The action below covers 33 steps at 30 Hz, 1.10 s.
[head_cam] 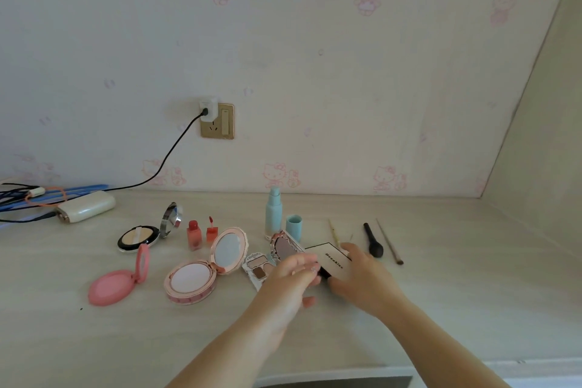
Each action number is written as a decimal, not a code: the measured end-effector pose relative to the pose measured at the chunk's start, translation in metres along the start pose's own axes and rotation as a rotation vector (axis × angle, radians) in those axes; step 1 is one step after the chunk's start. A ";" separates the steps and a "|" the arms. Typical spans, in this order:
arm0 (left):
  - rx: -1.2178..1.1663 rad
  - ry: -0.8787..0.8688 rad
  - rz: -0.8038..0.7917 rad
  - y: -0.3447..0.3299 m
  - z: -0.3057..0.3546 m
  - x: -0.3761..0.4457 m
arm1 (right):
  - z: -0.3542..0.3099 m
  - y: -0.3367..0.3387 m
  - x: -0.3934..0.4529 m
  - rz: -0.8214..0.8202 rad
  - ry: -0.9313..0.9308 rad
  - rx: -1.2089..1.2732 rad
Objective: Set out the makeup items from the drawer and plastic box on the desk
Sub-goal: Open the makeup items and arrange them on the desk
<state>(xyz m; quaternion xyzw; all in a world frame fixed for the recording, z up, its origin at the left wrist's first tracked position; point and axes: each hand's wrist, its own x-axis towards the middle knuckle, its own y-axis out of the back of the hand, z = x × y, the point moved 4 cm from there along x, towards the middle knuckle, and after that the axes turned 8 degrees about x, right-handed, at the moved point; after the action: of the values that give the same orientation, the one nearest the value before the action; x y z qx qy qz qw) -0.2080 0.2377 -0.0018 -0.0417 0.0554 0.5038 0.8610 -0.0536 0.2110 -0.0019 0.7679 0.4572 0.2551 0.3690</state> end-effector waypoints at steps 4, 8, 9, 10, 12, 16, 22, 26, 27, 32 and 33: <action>-0.156 0.036 -0.032 -0.021 0.001 -0.002 | 0.012 0.024 -0.008 0.068 -0.031 0.226; -0.320 0.044 -0.082 -0.045 0.002 0.000 | 0.016 0.045 -0.023 0.128 0.004 0.488; -0.345 0.023 -0.134 -0.053 0.004 0.001 | 0.015 0.048 -0.028 0.121 0.019 0.533; -0.356 -0.006 -0.198 -0.059 0.006 0.000 | 0.012 0.050 -0.032 0.108 0.035 0.567; -0.374 -0.055 -0.303 -0.074 0.010 -0.003 | 0.009 0.054 -0.039 0.080 0.055 0.600; -0.487 -0.072 -0.279 -0.088 0.007 -0.003 | 0.012 0.057 -0.047 0.021 0.048 0.629; -0.559 -0.064 -0.224 -0.097 0.000 -0.005 | 0.020 0.053 -0.048 -0.040 0.064 0.510; -0.574 -0.051 -0.207 -0.101 -0.004 -0.003 | 0.021 0.050 -0.049 0.016 0.137 0.369; -0.571 -0.044 -0.206 -0.102 -0.005 -0.003 | 0.021 0.051 -0.051 0.038 0.143 0.333; -0.547 -0.001 -0.175 -0.107 -0.011 0.001 | 0.021 0.051 -0.056 0.086 0.213 0.190; -0.543 0.011 -0.170 -0.108 -0.013 0.002 | 0.021 0.050 -0.056 0.086 0.226 0.182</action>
<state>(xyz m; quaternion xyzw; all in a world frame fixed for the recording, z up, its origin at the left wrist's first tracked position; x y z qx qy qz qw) -0.1134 0.1849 -0.0131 -0.2781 -0.0806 0.4260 0.8571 -0.0374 0.1387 0.0223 0.7835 0.4837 0.3129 0.2329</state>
